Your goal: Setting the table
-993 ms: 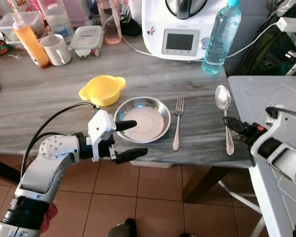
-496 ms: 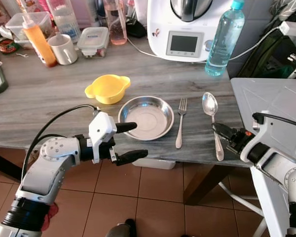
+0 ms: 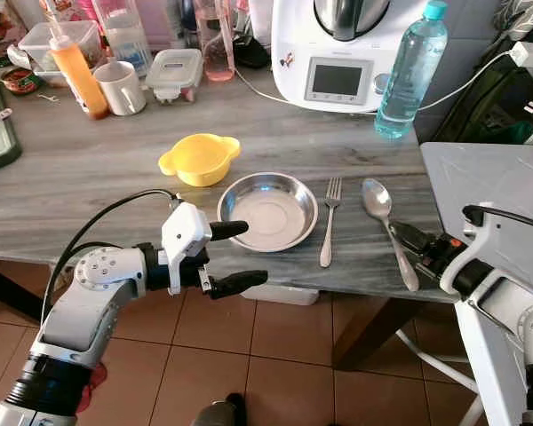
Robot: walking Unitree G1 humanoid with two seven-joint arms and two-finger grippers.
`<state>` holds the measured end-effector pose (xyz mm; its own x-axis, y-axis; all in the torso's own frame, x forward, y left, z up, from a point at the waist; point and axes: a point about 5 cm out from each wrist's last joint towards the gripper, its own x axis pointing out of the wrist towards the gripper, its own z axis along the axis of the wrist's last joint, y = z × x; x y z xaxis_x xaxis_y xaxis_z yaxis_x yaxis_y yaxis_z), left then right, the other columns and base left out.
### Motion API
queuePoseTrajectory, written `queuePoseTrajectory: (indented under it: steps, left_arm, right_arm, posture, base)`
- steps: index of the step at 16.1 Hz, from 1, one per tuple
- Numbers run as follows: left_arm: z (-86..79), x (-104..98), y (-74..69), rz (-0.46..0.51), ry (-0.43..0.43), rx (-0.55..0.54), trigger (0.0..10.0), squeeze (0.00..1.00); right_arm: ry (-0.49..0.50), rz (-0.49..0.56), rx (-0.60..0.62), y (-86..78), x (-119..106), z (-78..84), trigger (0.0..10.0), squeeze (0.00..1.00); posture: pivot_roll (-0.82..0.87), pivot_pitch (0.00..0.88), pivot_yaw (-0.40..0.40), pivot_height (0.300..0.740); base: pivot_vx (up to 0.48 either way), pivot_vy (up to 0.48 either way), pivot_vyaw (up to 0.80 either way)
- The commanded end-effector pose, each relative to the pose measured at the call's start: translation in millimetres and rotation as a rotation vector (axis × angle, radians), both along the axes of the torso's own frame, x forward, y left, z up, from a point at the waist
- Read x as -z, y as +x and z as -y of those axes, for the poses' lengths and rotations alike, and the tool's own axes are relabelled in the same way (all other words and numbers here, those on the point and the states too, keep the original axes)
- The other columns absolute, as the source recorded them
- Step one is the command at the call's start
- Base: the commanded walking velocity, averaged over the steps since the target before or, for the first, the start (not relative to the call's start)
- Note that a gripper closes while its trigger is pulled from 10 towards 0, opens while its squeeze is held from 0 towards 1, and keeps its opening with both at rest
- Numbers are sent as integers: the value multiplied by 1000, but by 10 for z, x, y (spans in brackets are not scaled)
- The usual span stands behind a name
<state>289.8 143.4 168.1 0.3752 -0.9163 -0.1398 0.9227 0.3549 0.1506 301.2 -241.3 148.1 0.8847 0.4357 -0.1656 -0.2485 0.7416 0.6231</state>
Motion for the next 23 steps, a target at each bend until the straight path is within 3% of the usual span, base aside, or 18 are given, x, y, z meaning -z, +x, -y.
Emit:
queuePoseTrajectory:
  steps: [1, 5, 7, 12, 14, 17, 20, 23]
  left_arm:
    - [-1, 38, -8, -4, 22, 7, 10000, 0]
    - [34, 54, -15, -6, 15, 9, 10000, 0]
    - [38, 46, -15, -3, 9, 4, 10000, 0]
    - [69, 38, -18, 4, -17, -17, 10000, 0]
    - [112, 47, -31, 2, -29, -18, 10000, 0]
    - [132, 51, -36, -1, -33, -15, 10000, 0]
    - [115, 35, -42, -1, -26, -12, 10000, 0]
    - [117, 34, -47, -3, -21, -8, 10000, 0]
  right_arm:
    - [-14, -86, 32, -72, 181, 67, 10000, 1000]
    - [-33, -91, 51, -77, 183, 114, 10000, 1000]
    - [-99, -36, 46, -82, 71, 102, 10000, 1000]
    - [-397, 258, 138, -151, -371, -60, 10000, 1000]
    - [-442, 333, 198, -203, -465, -144, 10000, 1000]
    - [-547, 274, 311, -212, -336, -149, 10000, 1000]
    - [-543, 161, 400, -182, -125, -187, 10000, 1000]
    - [-532, 138, 414, -129, -50, -266, 10000, 1000]
  posture:
    - [123, 194, 60, 740]
    - [122, 194, 56, 740]
    - [123, 194, 55, 740]
    - [123, 191, 48, 740]
    - [111, 185, 44, 740]
    - [104, 183, 46, 740]
    - [110, 189, 52, 740]
    - [112, 191, 56, 740]
  base:
    - [0, 0, 0]
    - [0, 0, 0]
    - [0, 0, 0]
    - [0, 0, 0]
    - [0, 0, 0]
    - [0, 0, 0]
    - [0, 0, 0]
    - [0, 0, 0]
